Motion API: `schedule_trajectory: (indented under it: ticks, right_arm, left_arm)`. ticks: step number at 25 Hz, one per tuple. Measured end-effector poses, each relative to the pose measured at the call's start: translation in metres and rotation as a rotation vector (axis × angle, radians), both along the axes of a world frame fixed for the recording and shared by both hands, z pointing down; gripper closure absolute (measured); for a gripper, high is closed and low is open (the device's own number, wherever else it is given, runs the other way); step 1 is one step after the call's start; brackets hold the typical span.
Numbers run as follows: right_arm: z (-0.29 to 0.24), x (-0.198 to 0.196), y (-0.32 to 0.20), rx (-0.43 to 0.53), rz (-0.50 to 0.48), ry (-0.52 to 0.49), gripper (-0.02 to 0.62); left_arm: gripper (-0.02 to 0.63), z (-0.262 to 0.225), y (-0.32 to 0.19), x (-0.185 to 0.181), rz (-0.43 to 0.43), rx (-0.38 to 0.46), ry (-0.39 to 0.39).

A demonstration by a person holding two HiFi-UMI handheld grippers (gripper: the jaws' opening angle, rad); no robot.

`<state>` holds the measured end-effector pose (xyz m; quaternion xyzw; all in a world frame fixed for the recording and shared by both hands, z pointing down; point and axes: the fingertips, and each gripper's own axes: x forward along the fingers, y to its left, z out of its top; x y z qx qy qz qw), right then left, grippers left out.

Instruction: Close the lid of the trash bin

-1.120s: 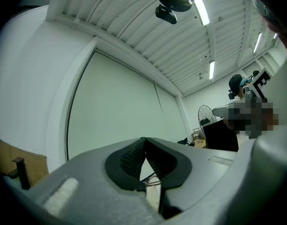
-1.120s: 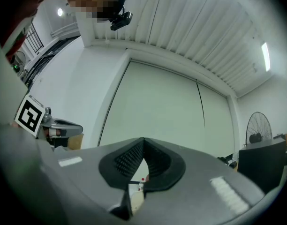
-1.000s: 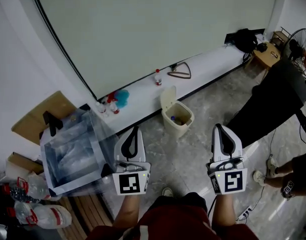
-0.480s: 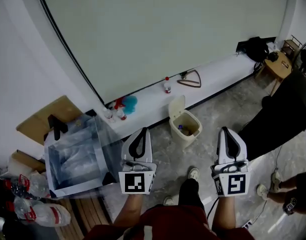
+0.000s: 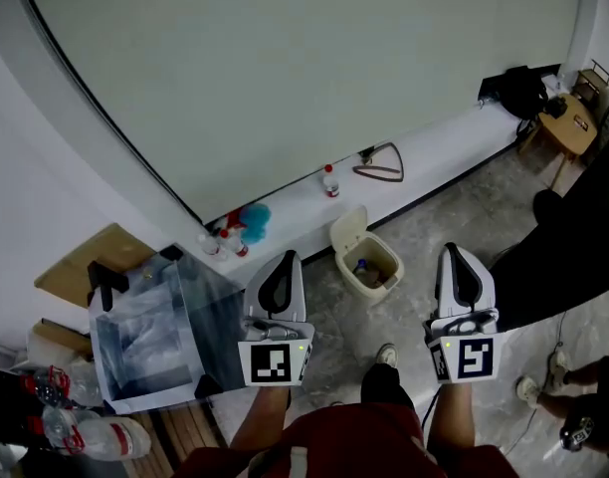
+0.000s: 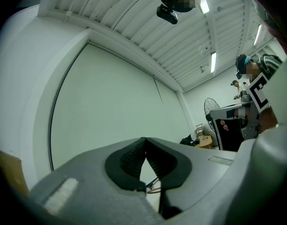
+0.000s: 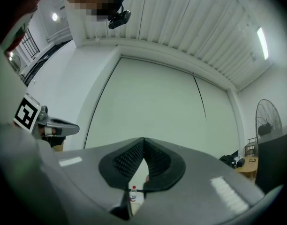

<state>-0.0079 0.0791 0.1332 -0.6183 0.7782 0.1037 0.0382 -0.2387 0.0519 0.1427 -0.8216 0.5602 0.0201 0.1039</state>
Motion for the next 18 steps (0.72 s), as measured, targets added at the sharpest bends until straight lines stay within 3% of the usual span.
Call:
schedule_trajectory:
  ticks: [9,18]
  right_arm:
    - [0.016,0.073,-0.080,-0.050,0.009,-0.018,0.595]
    - [0.031,0.119,-0.148,-0.095,-0.042,-0.010,0.597]
  left_arm:
    - [0.609,0.008,-0.084,0.067,0.001,-0.025,-0.034]
    - [0.609,0.015,-0.144,0.113,-0.031,-0.040,-0.060]
